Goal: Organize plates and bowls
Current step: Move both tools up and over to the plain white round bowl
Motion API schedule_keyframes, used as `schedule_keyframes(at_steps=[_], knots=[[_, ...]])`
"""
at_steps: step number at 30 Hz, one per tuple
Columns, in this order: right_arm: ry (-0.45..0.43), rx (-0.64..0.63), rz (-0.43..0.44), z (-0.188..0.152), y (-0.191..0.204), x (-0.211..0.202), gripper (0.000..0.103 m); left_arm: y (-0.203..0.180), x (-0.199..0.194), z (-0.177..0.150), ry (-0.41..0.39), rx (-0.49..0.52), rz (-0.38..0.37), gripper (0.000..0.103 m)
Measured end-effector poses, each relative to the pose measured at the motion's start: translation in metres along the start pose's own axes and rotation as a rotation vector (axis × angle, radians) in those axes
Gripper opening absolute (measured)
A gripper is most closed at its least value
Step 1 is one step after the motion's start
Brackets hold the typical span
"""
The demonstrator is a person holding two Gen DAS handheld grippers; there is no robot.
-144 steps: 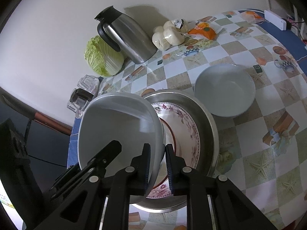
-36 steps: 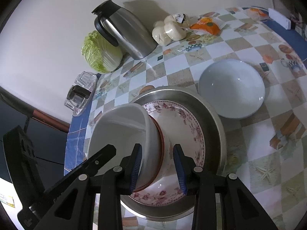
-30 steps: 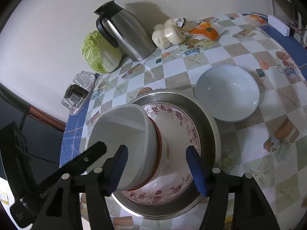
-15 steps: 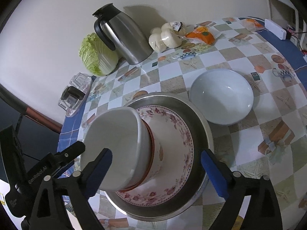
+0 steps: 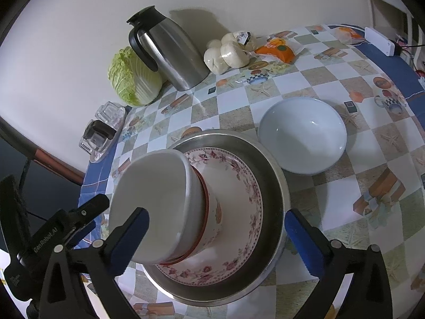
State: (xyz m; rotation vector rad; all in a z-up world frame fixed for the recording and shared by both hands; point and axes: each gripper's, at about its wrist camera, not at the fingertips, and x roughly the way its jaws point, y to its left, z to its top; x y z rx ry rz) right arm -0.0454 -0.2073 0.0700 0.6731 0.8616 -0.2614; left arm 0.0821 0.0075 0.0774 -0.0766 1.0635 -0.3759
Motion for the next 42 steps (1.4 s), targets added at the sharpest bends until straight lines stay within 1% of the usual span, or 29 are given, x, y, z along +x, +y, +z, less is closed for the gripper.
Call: schedule_keyframes(at_steps=[7, 12, 17, 21, 24, 28, 32, 34, 36, 42], knots=[[-0.002, -0.003, 0.000, 0.001, -0.002, -0.003, 0.103, 0.006, -0.004, 0.001, -0.029, -0.051, 0.030, 0.094], [-0.014, -0.001, 0.003, 0.003, -0.008, -0.010, 0.103, 0.005, -0.008, 0.001, -0.054, -0.063, 0.051, 0.095], [-0.039, 0.007, 0.011, 0.006, -0.017, -0.020, 0.103, -0.006, -0.016, -0.001, -0.109, -0.052, 0.032, 0.095], [-0.079, 0.005, -0.008, 0.010, -0.026, -0.030, 0.103, -0.023, -0.025, -0.003, -0.175, -0.010, 0.020, 0.095], [-0.098, 0.035, -0.001, 0.014, -0.039, -0.038, 0.103, -0.038, -0.027, -0.005, -0.200, 0.016, 0.008, 0.095], [-0.121, 0.082, -0.008, 0.020, -0.062, -0.049, 0.103, -0.060, -0.028, -0.008, -0.208, 0.063, -0.013, 0.095], [-0.161, 0.123, -0.065, 0.026, -0.087, -0.062, 0.103, -0.087, -0.027, -0.014, -0.199, 0.143, -0.027, 0.095], [-0.170, 0.140, -0.081, 0.028, -0.099, -0.067, 0.103, -0.104, -0.027, -0.018, -0.198, 0.189, -0.022, 0.095], [-0.177, 0.163, -0.095, 0.031, -0.112, -0.072, 0.103, -0.117, -0.026, -0.021, -0.193, 0.220, -0.021, 0.095], [-0.183, 0.211, -0.145, 0.035, -0.148, -0.081, 0.103, -0.162, -0.017, -0.033, -0.166, 0.303, -0.057, 0.095]])
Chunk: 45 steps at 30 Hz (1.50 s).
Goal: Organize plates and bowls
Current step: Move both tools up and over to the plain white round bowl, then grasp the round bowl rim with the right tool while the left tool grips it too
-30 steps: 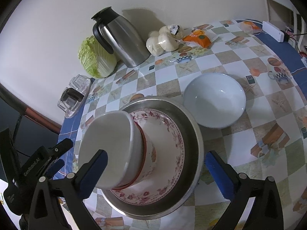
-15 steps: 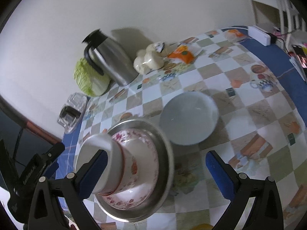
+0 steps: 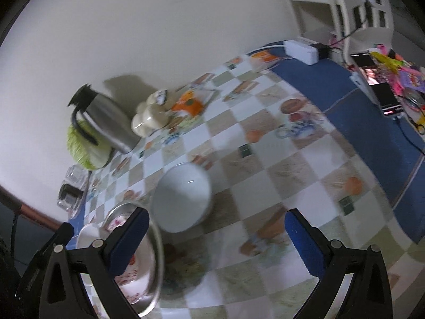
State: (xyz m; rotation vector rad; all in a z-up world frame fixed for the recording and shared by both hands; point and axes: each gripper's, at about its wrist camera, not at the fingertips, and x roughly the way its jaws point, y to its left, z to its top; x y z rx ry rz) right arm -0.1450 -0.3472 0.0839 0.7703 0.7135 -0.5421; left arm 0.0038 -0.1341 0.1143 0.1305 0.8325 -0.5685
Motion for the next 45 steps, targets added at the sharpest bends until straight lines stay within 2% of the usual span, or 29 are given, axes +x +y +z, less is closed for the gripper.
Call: schedule_keyframes(at_steps=[6, 12, 20, 26, 30, 34, 45], knots=[[0.005, 0.033, -0.049, 0.009, -0.028, 0.002, 0.103, -0.037, 0.018, 0.001, 0.035, 0.048, -0.010, 0.095], [0.028, 0.061, -0.054, 0.014, -0.041, 0.011, 0.103, -0.061, 0.035, 0.006, 0.052, 0.096, -0.009, 0.095], [0.070, 0.033, -0.064, 0.015, -0.039, 0.031, 0.103, -0.075, 0.056, 0.008, 0.100, 0.113, -0.027, 0.095], [0.107, 0.000, -0.081, 0.013, -0.029, 0.047, 0.102, -0.075, 0.071, 0.012, 0.122, 0.086, -0.040, 0.093], [0.126, -0.010, -0.084, 0.011, -0.022, 0.058, 0.094, -0.075, 0.080, 0.014, 0.135, 0.071, -0.042, 0.089], [0.147, -0.009, -0.066, 0.009, -0.017, 0.067, 0.086, -0.075, 0.091, 0.016, 0.152, 0.055, -0.043, 0.088], [0.177, -0.044, -0.053, 0.004, 0.007, 0.089, 0.071, -0.073, 0.116, 0.015, 0.187, 0.043, -0.053, 0.088]])
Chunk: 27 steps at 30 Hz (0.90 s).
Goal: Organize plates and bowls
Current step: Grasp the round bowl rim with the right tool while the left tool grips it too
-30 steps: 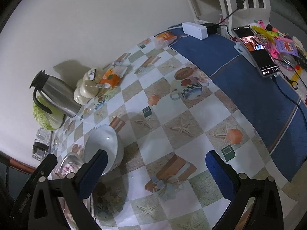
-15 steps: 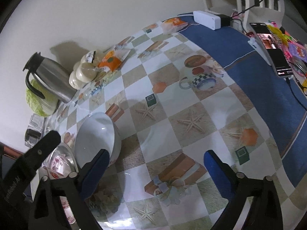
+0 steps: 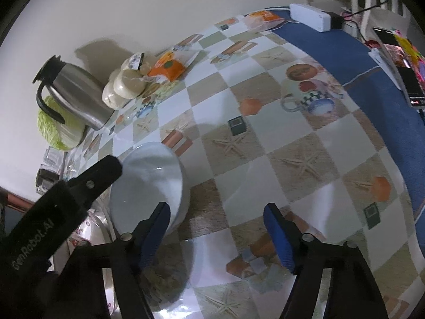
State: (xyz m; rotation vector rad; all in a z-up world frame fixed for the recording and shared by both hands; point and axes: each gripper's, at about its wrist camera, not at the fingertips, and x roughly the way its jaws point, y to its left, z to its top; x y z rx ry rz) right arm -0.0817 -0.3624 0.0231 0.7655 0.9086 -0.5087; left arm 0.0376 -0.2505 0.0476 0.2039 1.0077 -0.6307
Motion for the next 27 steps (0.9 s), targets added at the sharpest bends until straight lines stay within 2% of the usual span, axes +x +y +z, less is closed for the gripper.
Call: schedule_keyframes(at_steps=[8, 10, 14, 25, 26, 27], knots=[[0.005, -0.019, 0.007, -0.003, 0.014, 0.012, 0.046, 0.004, 0.001, 0.001, 0.007, -0.002, -0.029, 0.088], [-0.002, -0.022, 0.021, -0.003, 0.016, 0.012, 0.032, 0.004, 0.000, 0.001, 0.007, 0.000, -0.034, 0.088], [-0.016, -0.038, 0.045, -0.004, 0.024, 0.012, 0.015, 0.005, 0.000, 0.001, 0.008, 0.004, -0.041, 0.087], [-0.043, 0.030, 0.030, 0.003, -0.005, 0.003, 0.013, 0.003, 0.011, -0.004, 0.052, 0.000, -0.045, 0.086], [-0.043, 0.041, 0.027, 0.004, -0.009, 0.002, 0.013, 0.002, 0.012, -0.005, 0.056, 0.003, -0.045, 0.084], [-0.044, 0.048, 0.023, 0.005, -0.012, 0.001, 0.013, 0.000, 0.013, -0.006, 0.062, 0.007, -0.047, 0.075]])
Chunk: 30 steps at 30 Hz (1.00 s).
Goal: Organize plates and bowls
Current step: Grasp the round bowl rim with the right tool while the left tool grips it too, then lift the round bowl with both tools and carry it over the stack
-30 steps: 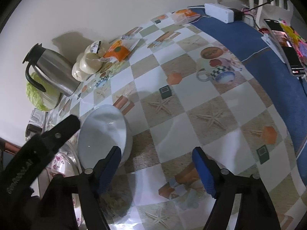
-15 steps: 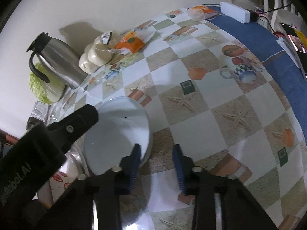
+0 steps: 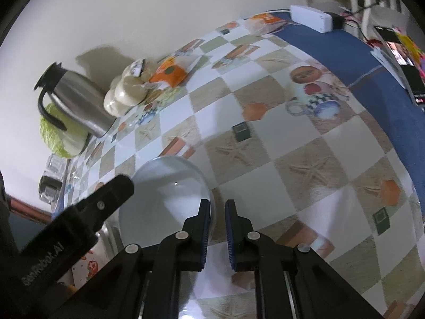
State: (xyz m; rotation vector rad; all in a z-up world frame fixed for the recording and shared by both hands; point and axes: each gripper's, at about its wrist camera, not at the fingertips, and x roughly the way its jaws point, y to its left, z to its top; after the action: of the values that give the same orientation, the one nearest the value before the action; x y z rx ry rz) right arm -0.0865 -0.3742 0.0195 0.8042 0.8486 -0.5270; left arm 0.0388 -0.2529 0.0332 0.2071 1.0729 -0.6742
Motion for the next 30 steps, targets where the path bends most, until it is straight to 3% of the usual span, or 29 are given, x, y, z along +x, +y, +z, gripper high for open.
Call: schedule_keyframes(at_steps=[4, 9, 14, 30], knots=[[-0.014, 0.021, -0.015, 0.004, -0.010, -0.005, 0.013, -0.001, 0.008, -0.004, 0.034, -0.008, -0.022, 0.068], [-0.005, 0.029, -0.019, 0.003, -0.014, -0.003, 0.013, -0.007, 0.021, -0.010, 0.084, 0.013, -0.028, 0.043], [0.012, 0.028, -0.025, 0.001, -0.013, 0.002, 0.013, -0.010, 0.031, -0.016, 0.116, 0.026, -0.033, 0.027], [0.077, 0.035, -0.020, -0.007, -0.011, 0.018, 0.013, -0.014, 0.035, -0.019, 0.103, 0.063, -0.027, 0.024]])
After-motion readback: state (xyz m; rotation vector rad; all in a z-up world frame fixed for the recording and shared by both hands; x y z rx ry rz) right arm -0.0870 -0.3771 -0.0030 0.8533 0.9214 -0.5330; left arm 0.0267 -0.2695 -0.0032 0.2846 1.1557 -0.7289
